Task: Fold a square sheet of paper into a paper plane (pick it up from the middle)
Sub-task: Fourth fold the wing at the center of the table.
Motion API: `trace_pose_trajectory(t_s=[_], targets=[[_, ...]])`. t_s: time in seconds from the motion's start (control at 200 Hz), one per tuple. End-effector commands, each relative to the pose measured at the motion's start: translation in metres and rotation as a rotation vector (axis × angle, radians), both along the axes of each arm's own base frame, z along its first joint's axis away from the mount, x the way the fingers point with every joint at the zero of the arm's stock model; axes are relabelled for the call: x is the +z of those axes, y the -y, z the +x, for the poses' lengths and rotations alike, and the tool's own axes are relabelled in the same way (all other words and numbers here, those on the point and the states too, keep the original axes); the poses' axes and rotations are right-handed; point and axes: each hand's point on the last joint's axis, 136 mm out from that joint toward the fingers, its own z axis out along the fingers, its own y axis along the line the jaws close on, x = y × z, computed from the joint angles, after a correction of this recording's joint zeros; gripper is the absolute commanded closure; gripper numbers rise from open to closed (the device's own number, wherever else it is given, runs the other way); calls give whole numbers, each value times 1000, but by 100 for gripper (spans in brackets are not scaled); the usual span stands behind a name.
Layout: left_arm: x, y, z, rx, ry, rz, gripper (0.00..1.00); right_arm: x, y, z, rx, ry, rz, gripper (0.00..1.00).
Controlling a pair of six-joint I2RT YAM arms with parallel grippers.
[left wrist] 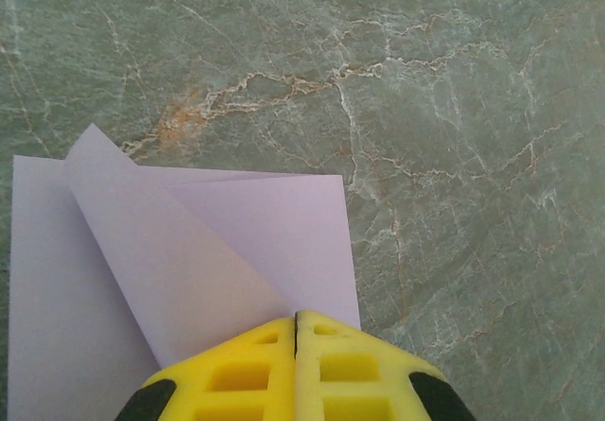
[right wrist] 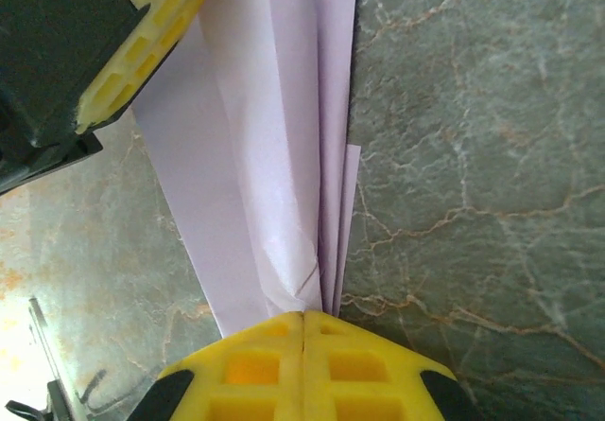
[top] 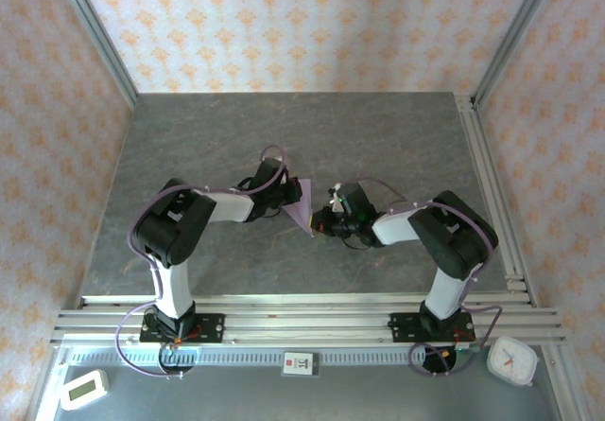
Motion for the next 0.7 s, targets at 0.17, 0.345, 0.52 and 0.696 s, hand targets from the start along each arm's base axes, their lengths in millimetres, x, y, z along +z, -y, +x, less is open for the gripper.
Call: trace_pose_trajectory(t_s=[0.17, 0.345, 0.52, 0.696], targets=[[-32, -12, -8, 20, -45, 61, 100, -14, 20, -5, -21, -55, -134, 100], [-40, -14, -17, 21, -60, 51, 100, 32, 5, 14, -14, 38, -65, 100], [-42, -16, -24, 21, -67, 40, 100, 52, -9, 27, 0, 65, -20, 100], [-42, -18, -28, 27, -71, 28, 100, 40, -22, 32, 10, 38, -3, 100]])
